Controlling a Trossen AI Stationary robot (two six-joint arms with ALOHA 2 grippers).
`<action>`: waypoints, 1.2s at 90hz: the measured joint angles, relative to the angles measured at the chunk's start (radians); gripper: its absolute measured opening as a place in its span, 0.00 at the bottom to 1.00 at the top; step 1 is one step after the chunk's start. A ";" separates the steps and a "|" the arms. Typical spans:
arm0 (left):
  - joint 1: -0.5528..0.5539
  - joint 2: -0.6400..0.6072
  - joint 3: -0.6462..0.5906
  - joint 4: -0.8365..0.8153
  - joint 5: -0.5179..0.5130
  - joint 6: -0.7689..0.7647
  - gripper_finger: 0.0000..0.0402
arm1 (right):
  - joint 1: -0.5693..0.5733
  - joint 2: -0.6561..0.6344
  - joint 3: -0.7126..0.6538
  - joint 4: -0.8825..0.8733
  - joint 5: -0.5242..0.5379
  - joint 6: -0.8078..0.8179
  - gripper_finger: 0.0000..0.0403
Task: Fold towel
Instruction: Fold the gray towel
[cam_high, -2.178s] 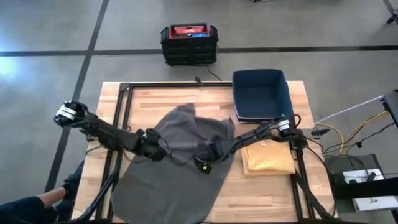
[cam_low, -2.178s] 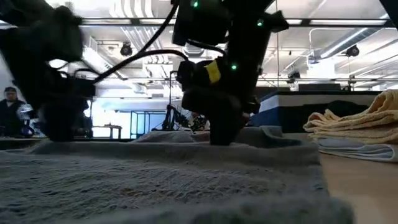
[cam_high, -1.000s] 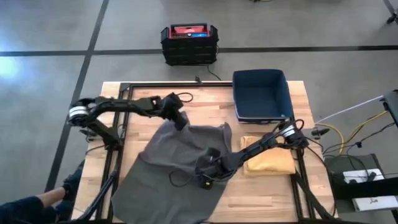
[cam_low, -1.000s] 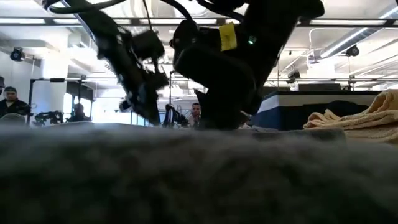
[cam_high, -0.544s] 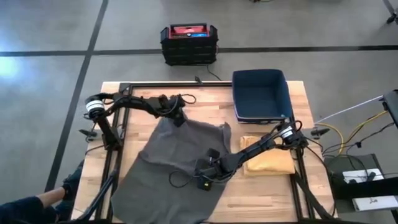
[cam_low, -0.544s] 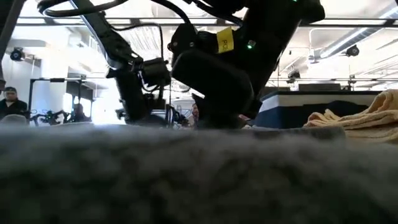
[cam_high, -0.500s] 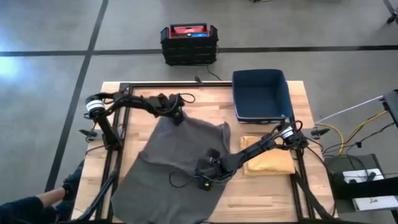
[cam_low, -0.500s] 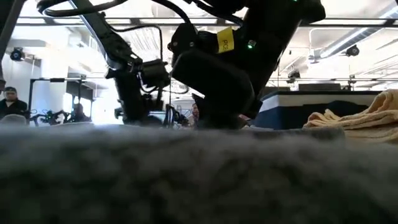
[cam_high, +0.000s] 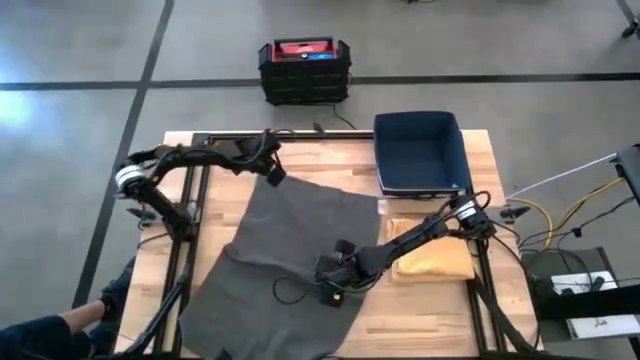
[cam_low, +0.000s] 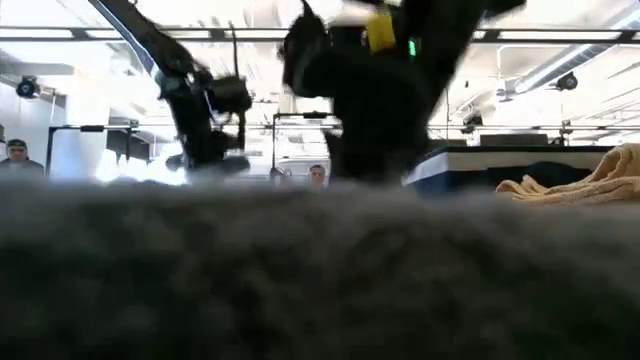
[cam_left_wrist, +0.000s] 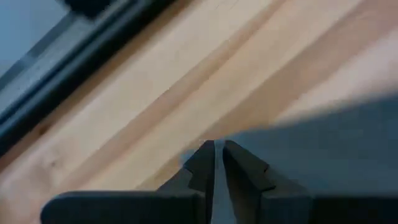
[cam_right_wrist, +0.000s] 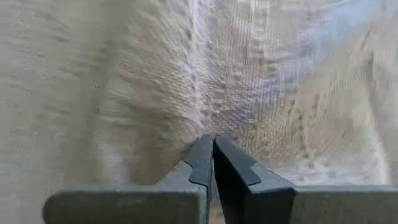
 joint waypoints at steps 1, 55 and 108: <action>-0.008 -0.016 0.000 -0.006 0.001 0.000 0.05 | -0.003 -0.008 0.001 -0.006 0.001 -0.005 0.00; -0.846 -0.351 -0.183 -0.242 -0.002 -0.534 0.05 | -0.267 -0.028 -0.029 -0.171 -0.040 -0.125 0.00; -1.206 -0.218 -0.182 -0.238 -0.036 -0.989 0.05 | -0.438 0.058 -0.035 -0.081 -0.014 -0.337 0.00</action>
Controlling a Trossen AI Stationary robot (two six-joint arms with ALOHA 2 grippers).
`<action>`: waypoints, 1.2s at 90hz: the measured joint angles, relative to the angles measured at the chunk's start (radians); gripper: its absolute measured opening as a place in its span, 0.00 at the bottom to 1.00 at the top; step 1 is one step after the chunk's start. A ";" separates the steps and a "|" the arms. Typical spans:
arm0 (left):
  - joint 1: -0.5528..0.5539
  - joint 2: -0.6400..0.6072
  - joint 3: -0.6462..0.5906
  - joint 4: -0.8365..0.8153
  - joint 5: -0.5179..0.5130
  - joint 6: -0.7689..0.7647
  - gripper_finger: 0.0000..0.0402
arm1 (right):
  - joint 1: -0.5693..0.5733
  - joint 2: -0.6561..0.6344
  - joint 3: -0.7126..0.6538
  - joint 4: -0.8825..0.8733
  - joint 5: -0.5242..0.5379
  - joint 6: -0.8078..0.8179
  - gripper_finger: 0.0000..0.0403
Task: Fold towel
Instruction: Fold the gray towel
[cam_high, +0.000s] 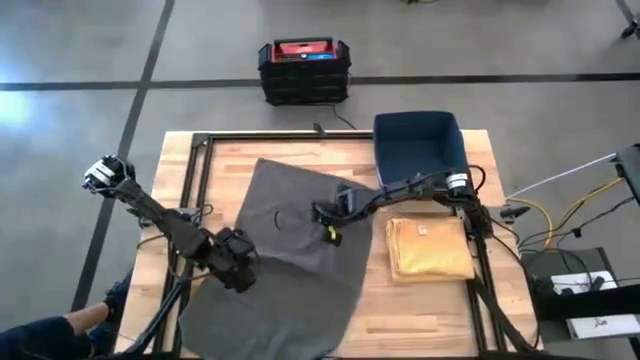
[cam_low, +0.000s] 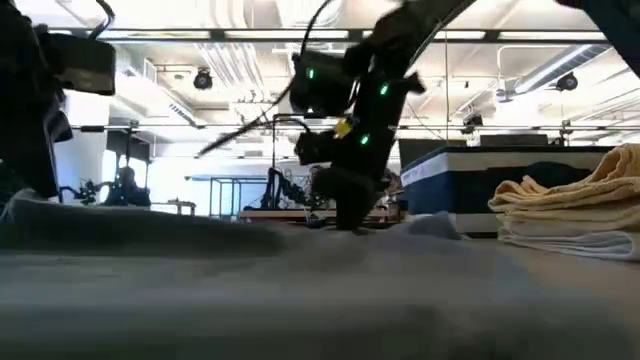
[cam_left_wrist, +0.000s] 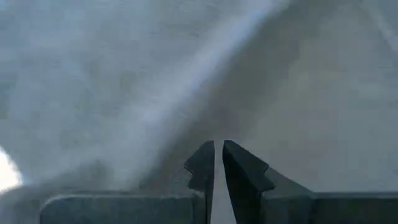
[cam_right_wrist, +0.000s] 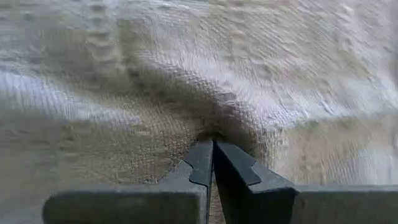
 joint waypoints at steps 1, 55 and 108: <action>0.000 0.002 0.002 0.001 0.000 0.000 0.05 | -0.007 0.000 0.000 0.005 0.000 -0.005 0.00; 0.211 0.013 0.098 -0.075 -0.208 0.237 0.05 | 0.145 -0.148 0.068 -0.146 -0.086 0.079 0.00; 0.889 0.081 -0.185 0.222 -0.072 0.726 0.05 | 0.475 0.037 0.052 0.157 -0.103 0.286 0.00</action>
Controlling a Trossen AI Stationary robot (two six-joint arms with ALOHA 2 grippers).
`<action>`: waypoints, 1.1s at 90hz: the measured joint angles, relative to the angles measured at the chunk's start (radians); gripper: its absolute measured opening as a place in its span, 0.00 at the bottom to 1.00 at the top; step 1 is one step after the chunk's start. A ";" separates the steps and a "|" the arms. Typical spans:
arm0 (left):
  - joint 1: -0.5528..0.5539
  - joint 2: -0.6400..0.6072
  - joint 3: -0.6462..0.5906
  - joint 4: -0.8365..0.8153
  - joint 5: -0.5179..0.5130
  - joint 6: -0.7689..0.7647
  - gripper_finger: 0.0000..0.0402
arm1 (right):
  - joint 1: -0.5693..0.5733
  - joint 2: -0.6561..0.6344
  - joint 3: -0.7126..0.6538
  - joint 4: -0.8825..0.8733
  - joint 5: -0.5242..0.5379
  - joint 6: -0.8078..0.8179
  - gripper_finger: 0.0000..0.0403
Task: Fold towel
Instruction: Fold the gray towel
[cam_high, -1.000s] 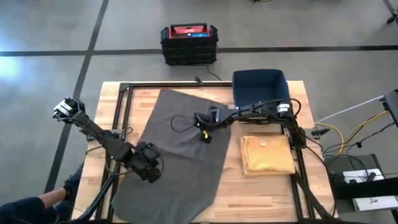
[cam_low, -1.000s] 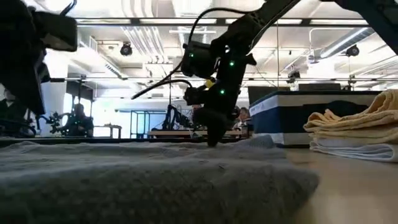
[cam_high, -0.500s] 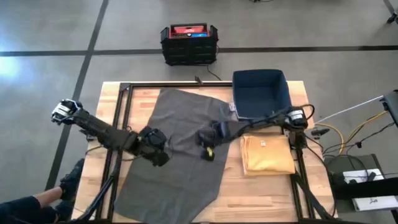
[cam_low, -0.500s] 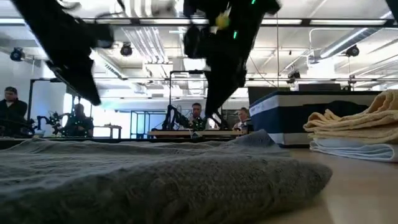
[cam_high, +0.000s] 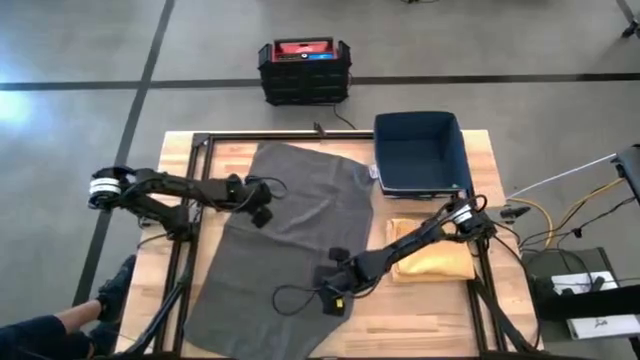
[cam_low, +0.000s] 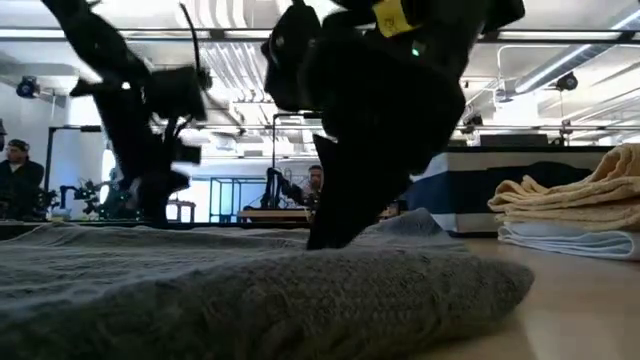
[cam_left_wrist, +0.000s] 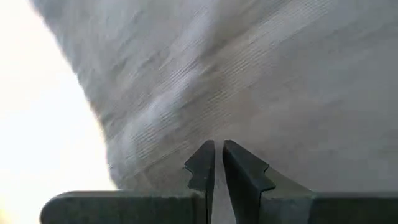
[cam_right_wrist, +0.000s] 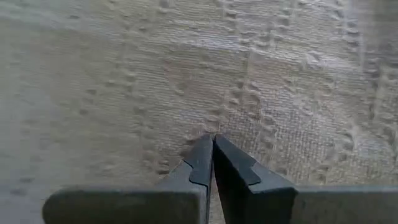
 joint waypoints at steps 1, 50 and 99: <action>0.004 -0.002 -0.006 0.001 -0.001 0.000 0.05 | 0.001 0.001 0.000 -0.001 0.000 0.000 0.00; 0.028 -0.161 -0.106 -0.217 -0.006 -0.280 0.05 | -0.058 -0.043 -0.001 -0.218 -0.038 -0.157 0.00; -0.077 -0.307 0.062 -0.178 0.103 -0.182 0.05 | -0.123 -0.201 0.037 -0.311 -0.037 -0.202 0.00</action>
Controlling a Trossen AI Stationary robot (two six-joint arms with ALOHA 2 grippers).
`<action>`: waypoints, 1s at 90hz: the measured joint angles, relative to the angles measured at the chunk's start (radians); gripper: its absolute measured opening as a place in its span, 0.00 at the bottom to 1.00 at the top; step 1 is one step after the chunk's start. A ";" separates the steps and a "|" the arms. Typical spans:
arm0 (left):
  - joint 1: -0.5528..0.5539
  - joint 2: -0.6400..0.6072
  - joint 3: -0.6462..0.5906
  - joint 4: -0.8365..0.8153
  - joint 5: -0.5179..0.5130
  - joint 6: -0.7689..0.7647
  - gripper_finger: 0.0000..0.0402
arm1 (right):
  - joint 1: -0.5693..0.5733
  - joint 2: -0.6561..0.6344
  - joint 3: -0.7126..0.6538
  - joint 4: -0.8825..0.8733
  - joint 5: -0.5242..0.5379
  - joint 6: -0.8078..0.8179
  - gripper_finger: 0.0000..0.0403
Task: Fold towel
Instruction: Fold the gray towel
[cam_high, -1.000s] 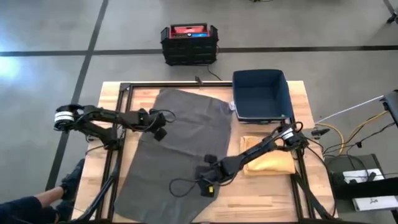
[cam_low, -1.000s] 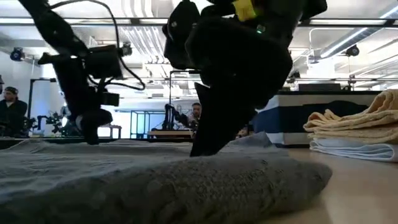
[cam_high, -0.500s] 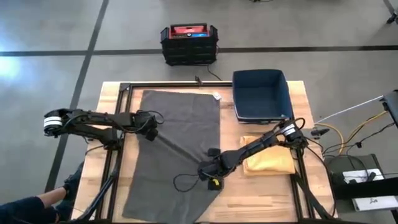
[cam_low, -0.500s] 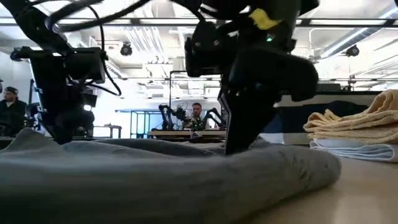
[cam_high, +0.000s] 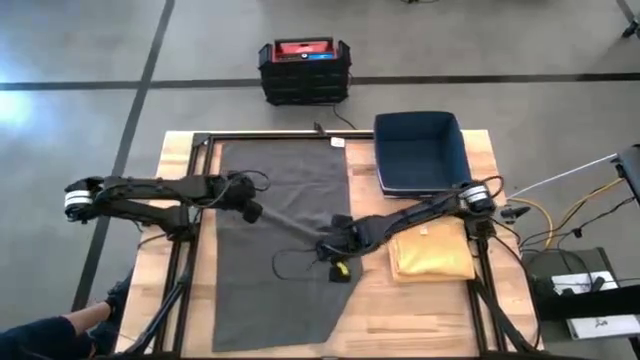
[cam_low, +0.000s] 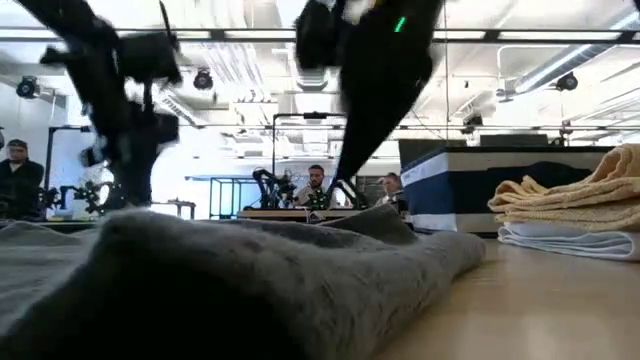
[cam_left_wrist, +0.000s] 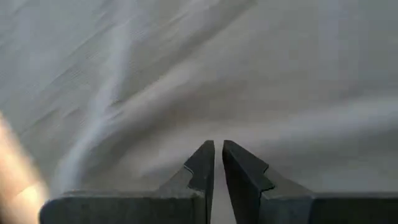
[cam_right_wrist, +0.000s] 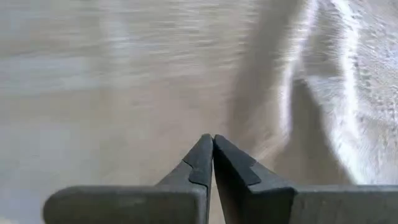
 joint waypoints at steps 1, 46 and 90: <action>-0.013 -0.005 0.006 0.003 0.004 -0.002 0.05 | 0.009 -0.007 0.000 0.000 -0.001 0.006 0.00; -0.580 0.213 0.070 0.317 -0.013 -0.197 0.05 | 0.359 0.045 -0.190 0.148 0.116 0.422 0.00; -0.676 0.739 0.288 0.538 -0.008 -0.189 0.05 | 0.324 0.113 -0.229 0.369 0.339 0.439 0.00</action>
